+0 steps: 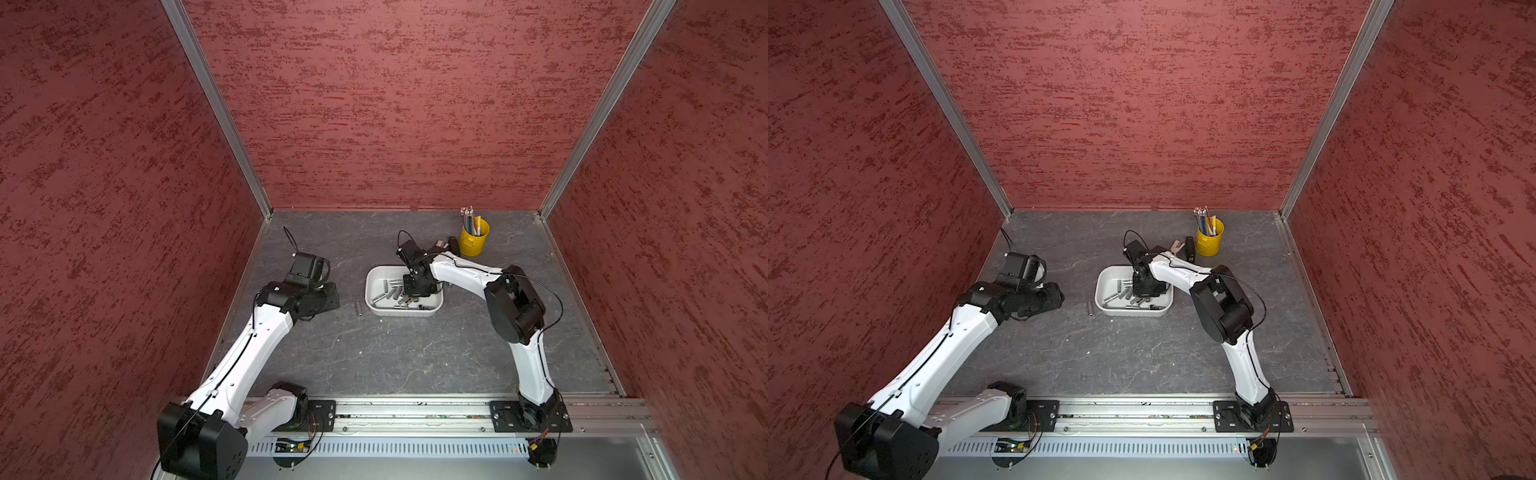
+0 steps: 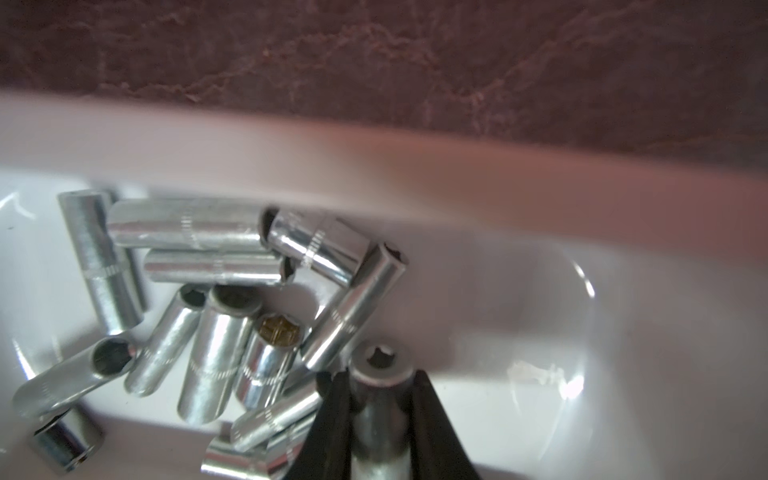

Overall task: Take out the socket from the storage box
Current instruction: Pick up the socket head from the storage box, then place the socket head at the center of the board.

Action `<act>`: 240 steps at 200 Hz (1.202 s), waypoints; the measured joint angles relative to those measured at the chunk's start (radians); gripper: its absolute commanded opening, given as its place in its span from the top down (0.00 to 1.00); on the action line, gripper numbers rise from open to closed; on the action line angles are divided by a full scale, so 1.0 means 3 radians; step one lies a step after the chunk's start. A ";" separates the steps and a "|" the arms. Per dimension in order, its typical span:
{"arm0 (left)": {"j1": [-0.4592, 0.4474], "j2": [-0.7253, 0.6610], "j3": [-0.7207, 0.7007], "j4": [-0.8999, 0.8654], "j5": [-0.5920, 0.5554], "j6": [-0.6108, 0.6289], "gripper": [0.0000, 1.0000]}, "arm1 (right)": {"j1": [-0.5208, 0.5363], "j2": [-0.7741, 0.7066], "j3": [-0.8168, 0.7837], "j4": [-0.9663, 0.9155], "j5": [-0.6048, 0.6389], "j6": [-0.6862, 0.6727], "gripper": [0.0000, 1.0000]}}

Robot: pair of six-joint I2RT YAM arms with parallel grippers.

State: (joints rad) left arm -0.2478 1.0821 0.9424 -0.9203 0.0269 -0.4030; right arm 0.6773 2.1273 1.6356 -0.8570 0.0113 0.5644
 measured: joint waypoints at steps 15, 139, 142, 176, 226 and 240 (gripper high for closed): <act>0.0000 0.0015 0.0000 0.0000 0.0000 0.0000 0.47 | 0.0000 -0.0112 0.0001 -0.0028 0.0001 -0.0003 0.81; -0.0036 0.0047 -0.0004 0.0000 -0.0009 0.0000 0.47 | -0.0514 -0.1091 -0.0432 -0.0085 0.0018 -0.0205 0.81; -0.0036 0.0048 -0.0004 0.0000 -0.0009 0.0000 0.47 | -0.0547 -0.1114 -0.0464 -0.0084 0.0022 -0.0214 0.81; -0.0036 0.0058 -0.0004 0.0000 -0.0009 0.0000 0.47 | -0.0913 -0.1292 -0.0837 -0.0039 0.0032 -0.0295 0.81; -0.0038 0.0062 -0.0004 0.0000 -0.0009 0.0000 0.47 | -0.1244 -0.1266 -0.1169 0.0099 -0.0004 -0.0379 0.80; -0.0039 0.0070 -0.0004 0.0000 -0.0009 0.0000 0.47 | -0.1249 -0.1200 -0.1169 0.0165 -0.0017 -0.0401 0.80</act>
State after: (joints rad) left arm -0.2596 1.1030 0.9413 -0.9203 0.0242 -0.4030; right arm 0.3027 1.7672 1.2850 -0.8074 0.0063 0.4442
